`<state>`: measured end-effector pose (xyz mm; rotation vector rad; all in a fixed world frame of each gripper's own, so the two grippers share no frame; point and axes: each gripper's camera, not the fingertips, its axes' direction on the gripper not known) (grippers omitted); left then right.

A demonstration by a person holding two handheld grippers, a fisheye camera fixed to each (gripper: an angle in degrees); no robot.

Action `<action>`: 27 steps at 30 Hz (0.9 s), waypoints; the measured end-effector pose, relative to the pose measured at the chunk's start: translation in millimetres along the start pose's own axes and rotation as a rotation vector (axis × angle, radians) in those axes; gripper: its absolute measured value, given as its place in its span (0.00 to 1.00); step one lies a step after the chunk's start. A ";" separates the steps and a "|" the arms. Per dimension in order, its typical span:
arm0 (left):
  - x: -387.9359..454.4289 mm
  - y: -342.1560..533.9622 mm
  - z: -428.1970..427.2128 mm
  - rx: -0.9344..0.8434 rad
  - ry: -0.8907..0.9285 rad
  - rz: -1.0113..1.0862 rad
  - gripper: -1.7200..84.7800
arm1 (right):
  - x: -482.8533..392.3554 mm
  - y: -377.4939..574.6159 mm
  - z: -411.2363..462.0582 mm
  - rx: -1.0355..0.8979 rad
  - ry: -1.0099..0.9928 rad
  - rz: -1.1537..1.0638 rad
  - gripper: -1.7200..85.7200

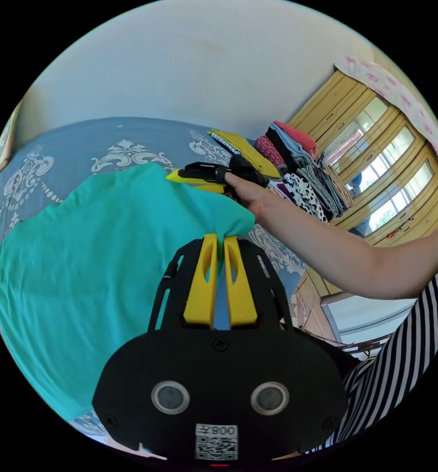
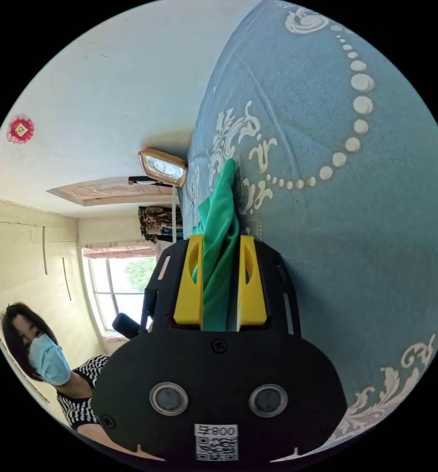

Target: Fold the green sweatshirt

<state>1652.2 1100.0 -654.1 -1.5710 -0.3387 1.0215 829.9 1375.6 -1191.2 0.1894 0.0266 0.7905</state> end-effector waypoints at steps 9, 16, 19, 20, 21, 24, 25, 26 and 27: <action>15.2 -8.3 5.1 -0.070 0.052 0.068 0.04 | 13.4 -20.6 11.6 -0.044 -0.002 -0.014 0.04; 50.9 -0.2 -2.0 -0.184 0.139 0.171 0.04 | 34.9 21.6 -23.3 0.022 -0.019 0.000 0.03; 65.7 8.9 -9.5 -0.233 0.197 0.205 0.04 | 45.0 52.8 -39.6 0.067 0.005 0.020 0.03; 70.2 12.7 -12.4 -0.259 0.215 0.212 0.04 | 50.9 65.5 -44.4 0.086 0.018 0.036 0.03; 71.9 14.6 -14.3 -0.267 0.223 0.211 0.04 | 57.9 77.0 -47.2 0.105 0.030 0.056 0.03; 75.7 22.8 -31.0 -0.293 0.243 0.203 0.04 | 71.0 96.0 -44.5 0.134 0.013 0.093 0.03; 73.8 24.8 -42.4 -0.285 0.249 0.189 0.04 | 71.3 97.5 -42.5 0.137 0.010 0.094 0.03; 69.9 25.7 -57.0 -0.267 0.261 0.177 0.04 | 68.6 98.3 -37.9 0.145 0.013 0.087 0.03; 67.0 25.9 -65.0 -0.253 0.269 0.166 0.04 | 62.7 96.1 -32.7 0.153 0.024 0.072 0.03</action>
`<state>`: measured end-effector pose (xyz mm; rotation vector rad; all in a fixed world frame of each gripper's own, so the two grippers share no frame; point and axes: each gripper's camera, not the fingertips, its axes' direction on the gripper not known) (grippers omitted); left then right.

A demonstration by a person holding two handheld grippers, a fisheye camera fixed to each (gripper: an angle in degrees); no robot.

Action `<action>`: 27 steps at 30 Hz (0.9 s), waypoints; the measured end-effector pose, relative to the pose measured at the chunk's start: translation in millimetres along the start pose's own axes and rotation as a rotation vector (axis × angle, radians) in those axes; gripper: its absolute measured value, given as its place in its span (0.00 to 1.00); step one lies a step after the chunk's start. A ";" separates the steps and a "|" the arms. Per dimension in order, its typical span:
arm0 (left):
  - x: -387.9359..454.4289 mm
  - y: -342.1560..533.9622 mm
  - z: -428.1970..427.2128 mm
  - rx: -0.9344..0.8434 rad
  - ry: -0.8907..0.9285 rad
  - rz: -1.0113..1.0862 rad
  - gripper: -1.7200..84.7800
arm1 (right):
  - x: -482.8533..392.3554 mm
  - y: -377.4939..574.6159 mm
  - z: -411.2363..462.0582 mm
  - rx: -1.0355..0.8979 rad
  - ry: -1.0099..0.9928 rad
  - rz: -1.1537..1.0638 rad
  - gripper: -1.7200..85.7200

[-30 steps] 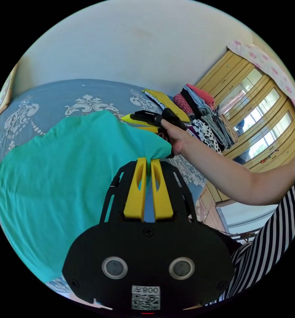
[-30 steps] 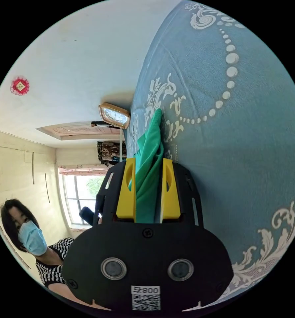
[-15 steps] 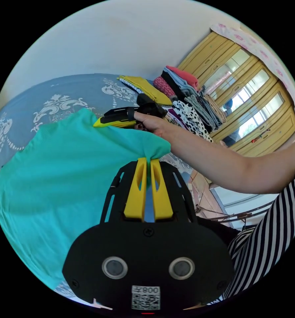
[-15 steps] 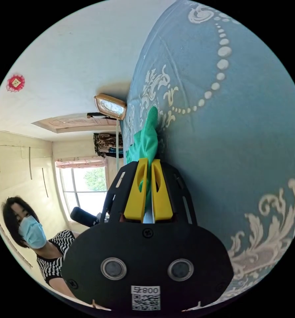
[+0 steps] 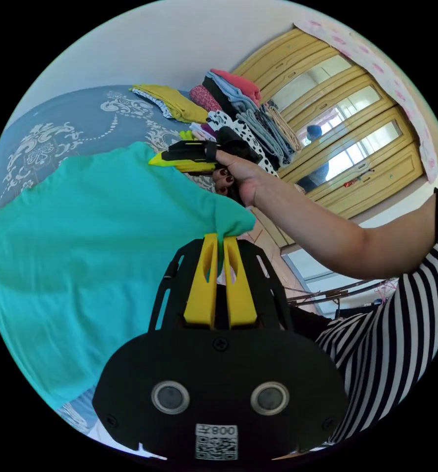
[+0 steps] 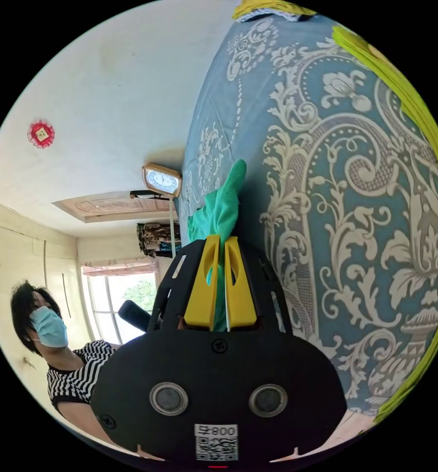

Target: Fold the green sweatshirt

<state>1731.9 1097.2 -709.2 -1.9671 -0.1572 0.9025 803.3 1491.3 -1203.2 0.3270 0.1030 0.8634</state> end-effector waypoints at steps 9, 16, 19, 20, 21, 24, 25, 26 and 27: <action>-18.9 53.7 -162.8 0.321 0.080 -0.137 0.04 | -80.4 -28.1 81.2 -0.047 0.010 -0.215 0.04; -48.1 135.7 -304.7 0.578 0.033 -0.307 0.05 | -124.2 -51.8 206.2 -0.182 -0.040 -0.334 0.04; -61.2 171.0 -350.4 0.639 -0.005 -0.393 0.05 | -132.7 -60.2 274.5 -0.255 -0.020 -0.361 0.04; -66.6 185.0 -366.2 0.664 -0.011 -0.432 0.05 | -133.1 -63.0 300.0 -0.282 0.000 -0.367 0.04; -69.2 191.9 -373.7 0.677 -0.013 -0.452 0.05 | -131.4 -65.4 324.6 -0.305 0.022 -0.363 0.04; -82.5 224.5 -406.0 0.726 -0.009 -0.551 0.05 | -121.6 -69.2 378.8 -0.358 0.066 -0.353 0.04; -86.5 235.1 -417.0 0.735 -0.006 -0.573 0.05 | -118.9 -69.7 388.1 -0.366 0.072 -0.348 0.04; -89.9 245.1 -427.5 0.743 -0.009 -0.604 0.05 | -113.3 -70.7 405.8 -0.384 0.082 -0.340 0.04; -91.2 249.7 -432.7 0.748 -0.010 -0.614 0.05 | -108.0 -71.7 421.4 -0.398 0.094 -0.334 0.04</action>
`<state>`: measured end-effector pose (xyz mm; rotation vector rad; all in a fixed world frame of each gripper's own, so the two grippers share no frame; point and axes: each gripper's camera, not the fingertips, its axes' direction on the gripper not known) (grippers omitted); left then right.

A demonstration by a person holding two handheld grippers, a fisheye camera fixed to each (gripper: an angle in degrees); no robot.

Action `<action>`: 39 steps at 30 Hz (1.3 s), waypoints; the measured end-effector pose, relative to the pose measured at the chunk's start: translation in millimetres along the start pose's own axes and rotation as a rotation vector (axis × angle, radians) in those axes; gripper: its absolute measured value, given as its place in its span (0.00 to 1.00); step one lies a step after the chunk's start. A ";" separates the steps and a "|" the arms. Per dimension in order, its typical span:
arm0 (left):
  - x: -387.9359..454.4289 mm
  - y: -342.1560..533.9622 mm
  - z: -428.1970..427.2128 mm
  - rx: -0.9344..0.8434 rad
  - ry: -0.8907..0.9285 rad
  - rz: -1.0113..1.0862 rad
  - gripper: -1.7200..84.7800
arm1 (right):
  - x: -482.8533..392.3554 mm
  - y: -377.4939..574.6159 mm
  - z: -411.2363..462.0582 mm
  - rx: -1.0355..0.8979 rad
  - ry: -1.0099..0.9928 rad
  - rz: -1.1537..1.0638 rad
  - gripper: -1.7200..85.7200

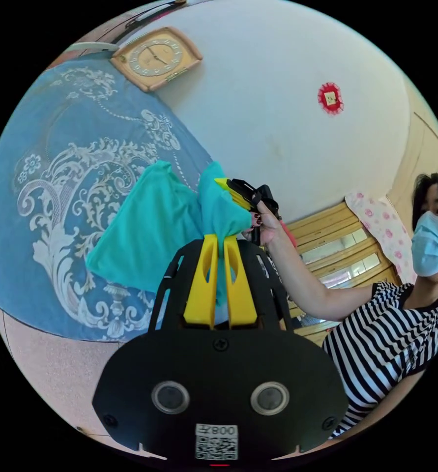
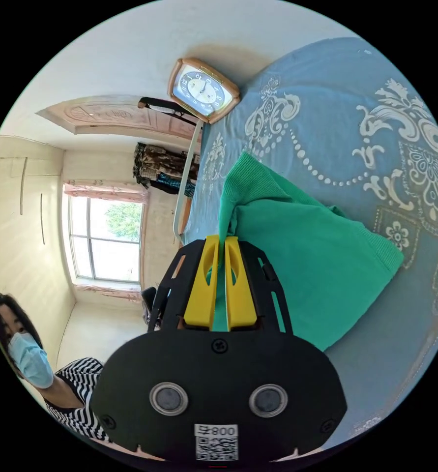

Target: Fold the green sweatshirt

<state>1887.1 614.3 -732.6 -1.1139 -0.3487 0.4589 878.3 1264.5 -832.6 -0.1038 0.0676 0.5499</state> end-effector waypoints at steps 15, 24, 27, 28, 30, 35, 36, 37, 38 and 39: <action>-38.0 -21.8 -119.3 0.087 0.045 -0.199 0.05 | 58.1 -42.3 131.3 -0.149 0.125 0.031 0.05; -49.8 -10.5 -159.9 0.136 0.089 -0.316 0.05 | 102.1 -34.1 156.4 -0.150 0.045 0.009 0.08; -43.7 -3.2 -175.3 0.151 0.068 -0.324 0.04 | 105.7 -19.3 140.2 -0.084 -0.042 -0.051 0.08; -40.0 0.0 -182.0 0.157 0.053 -0.322 0.04 | 105.7 -15.2 136.0 -0.065 -0.062 -0.065 0.08; -31.9 4.6 -191.7 0.174 0.015 -0.315 0.04 | 105.7 0.4 124.5 -0.025 -0.090 -0.133 0.06; 10.5 0.4 -199.9 0.176 -0.114 -0.156 0.02 | 119.3 12.9 153.9 -0.118 -0.032 -0.168 0.03; 13.9 -1.7 -197.2 0.168 -0.111 -0.138 0.02 | 123.9 12.5 167.4 -0.151 -0.002 -0.167 0.03; 19.2 -6.2 -189.7 0.145 -0.104 -0.103 0.02 | 126.5 12.0 174.5 -0.168 0.021 -0.167 0.03; 21.5 -9.9 -180.0 0.110 -0.119 -0.087 0.02 | 133.8 11.2 189.3 -0.204 0.089 -0.152 0.02; 21.7 -11.1 -175.0 0.091 -0.138 -0.085 0.02 | 143.2 11.4 203.0 -0.239 0.149 -0.129 0.02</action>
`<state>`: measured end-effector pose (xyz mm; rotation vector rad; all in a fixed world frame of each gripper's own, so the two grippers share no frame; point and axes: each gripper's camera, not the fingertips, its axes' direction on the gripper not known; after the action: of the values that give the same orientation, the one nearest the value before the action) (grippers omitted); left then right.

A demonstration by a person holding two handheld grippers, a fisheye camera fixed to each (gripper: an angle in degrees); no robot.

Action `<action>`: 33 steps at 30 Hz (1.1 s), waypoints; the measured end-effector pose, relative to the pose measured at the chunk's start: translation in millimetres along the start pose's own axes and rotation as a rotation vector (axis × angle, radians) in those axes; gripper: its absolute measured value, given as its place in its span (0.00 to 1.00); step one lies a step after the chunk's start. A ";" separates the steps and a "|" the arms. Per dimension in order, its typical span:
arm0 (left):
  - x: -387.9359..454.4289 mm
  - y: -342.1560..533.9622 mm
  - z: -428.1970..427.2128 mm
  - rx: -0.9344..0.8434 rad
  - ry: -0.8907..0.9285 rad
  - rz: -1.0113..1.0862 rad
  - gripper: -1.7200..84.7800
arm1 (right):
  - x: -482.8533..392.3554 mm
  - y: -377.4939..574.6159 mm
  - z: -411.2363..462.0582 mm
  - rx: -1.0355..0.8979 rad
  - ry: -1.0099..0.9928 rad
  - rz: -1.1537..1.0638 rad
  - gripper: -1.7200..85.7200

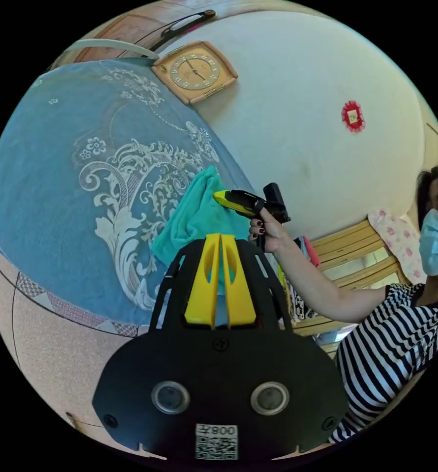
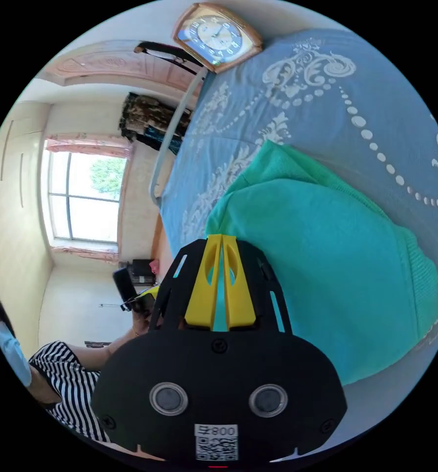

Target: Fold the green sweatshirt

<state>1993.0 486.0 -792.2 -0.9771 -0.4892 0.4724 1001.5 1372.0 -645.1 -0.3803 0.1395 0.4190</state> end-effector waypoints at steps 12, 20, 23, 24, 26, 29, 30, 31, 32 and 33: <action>34.5 49.1 31.9 -0.130 -0.074 0.081 0.02 | 3.9 153.5 -39.1 0.166 0.094 -0.082 0.06; 78.5 125.4 108.6 -0.431 -0.029 0.180 0.03 | 5.5 314.8 16.4 0.110 0.239 0.109 0.11; 90.3 144.5 135.5 -0.503 -0.046 0.205 0.04 | -5.9 325.6 43.5 0.124 0.289 0.083 0.11; 92.6 147.7 139.4 -0.509 -0.058 0.210 0.04 | -8.5 325.7 52.7 0.126 0.316 0.079 0.11; 101.1 158.6 151.6 -0.517 -0.079 0.228 0.04 | -11.1 325.9 63.7 0.145 0.334 0.074 0.10; 110.3 171.1 160.7 -0.508 -0.065 0.243 0.04 | -13.4 327.0 80.3 0.149 0.313 0.065 0.07; 112.2 174.0 162.4 -0.509 -0.068 0.247 0.04 | -14.7 328.3 86.6 0.139 0.326 0.059 0.06; 116.0 179.6 165.2 -0.510 -0.079 0.258 0.04 | -15.7 329.0 89.4 0.130 0.340 0.058 0.06; 120.3 185.3 167.0 -0.507 -0.092 0.274 0.04 | -20.0 331.1 93.0 0.116 0.372 0.049 0.05; 122.7 188.1 167.4 -0.502 -0.100 0.284 0.04 | -29.6 335.3 92.5 0.115 0.423 0.020 0.04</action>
<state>1962.9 757.5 -854.5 -1.5229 -0.5761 0.6726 838.4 1679.9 -664.7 -0.3500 0.5776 0.3433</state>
